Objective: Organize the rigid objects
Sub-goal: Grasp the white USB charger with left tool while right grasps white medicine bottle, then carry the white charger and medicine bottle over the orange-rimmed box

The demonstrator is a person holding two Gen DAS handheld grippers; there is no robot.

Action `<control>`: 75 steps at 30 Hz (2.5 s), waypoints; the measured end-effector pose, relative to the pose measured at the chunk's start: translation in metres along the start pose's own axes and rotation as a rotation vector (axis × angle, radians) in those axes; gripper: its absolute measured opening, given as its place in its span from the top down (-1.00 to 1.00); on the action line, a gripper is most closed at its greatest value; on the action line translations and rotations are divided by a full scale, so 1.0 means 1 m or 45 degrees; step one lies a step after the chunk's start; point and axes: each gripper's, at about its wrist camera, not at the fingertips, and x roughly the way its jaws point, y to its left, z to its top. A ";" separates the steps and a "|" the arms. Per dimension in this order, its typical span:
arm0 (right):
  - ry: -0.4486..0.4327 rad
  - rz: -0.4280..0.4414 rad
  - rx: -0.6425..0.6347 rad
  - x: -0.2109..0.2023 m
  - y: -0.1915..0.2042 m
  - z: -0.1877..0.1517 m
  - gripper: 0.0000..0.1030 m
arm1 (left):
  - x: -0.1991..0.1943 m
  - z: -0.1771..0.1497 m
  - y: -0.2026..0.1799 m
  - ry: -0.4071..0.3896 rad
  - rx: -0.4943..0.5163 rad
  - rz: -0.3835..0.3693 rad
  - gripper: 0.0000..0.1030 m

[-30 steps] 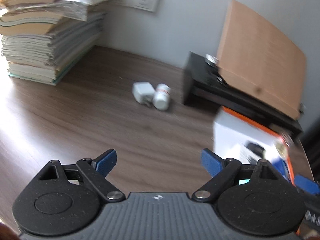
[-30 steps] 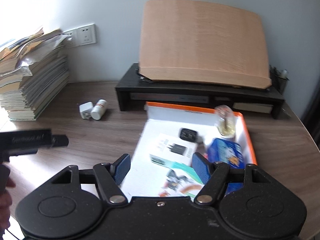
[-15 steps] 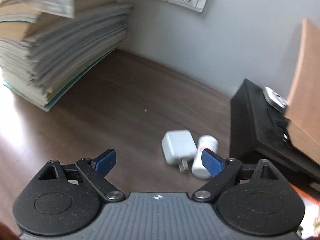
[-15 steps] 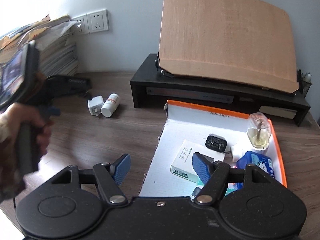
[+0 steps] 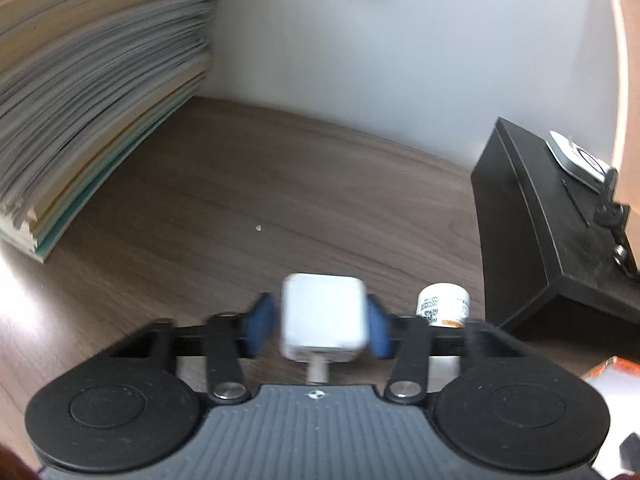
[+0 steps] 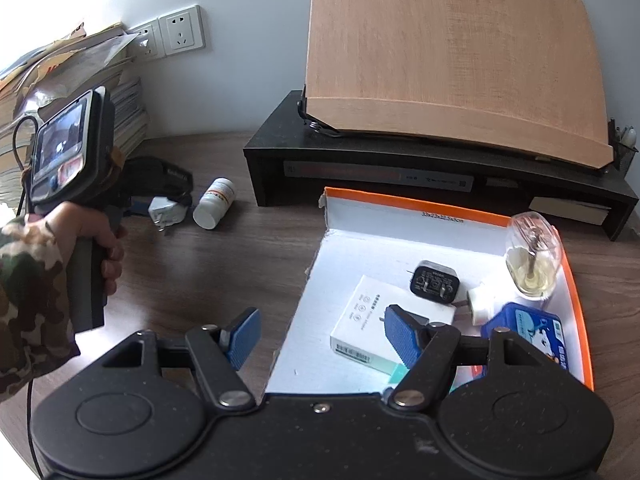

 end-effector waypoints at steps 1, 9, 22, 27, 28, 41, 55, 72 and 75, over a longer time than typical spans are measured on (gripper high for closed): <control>-0.001 0.004 -0.006 0.002 0.001 0.001 -0.59 | -0.001 -0.001 0.003 -0.004 0.005 -0.018 0.17; -0.003 0.068 -0.035 0.026 0.026 0.020 -0.59 | -0.040 -0.017 0.035 -0.042 -0.009 -0.087 0.18; 0.022 0.112 0.021 0.135 0.099 0.079 -0.49 | -0.108 -0.051 0.108 -0.015 -0.110 -0.109 0.18; 0.059 0.088 0.051 0.170 0.108 0.091 -0.32 | -0.114 -0.058 0.118 -0.008 -0.123 -0.116 0.18; 0.065 0.069 0.041 0.176 0.111 0.092 -0.20 | -0.113 -0.058 0.117 -0.008 -0.116 -0.116 0.18; -0.036 0.073 -0.053 0.112 0.120 0.069 0.22 | -0.126 -0.057 0.099 -0.043 -0.036 -0.211 0.18; -0.146 -0.030 0.100 -0.025 0.055 0.011 0.22 | -0.176 -0.081 0.021 -0.067 0.169 -0.449 0.18; -0.236 -0.295 0.318 -0.115 -0.063 -0.051 0.22 | -0.202 -0.122 -0.099 -0.035 0.401 -0.688 0.18; -0.243 -0.310 0.332 -0.120 -0.073 -0.056 0.22 | -0.202 -0.127 -0.112 -0.021 0.423 -0.699 0.18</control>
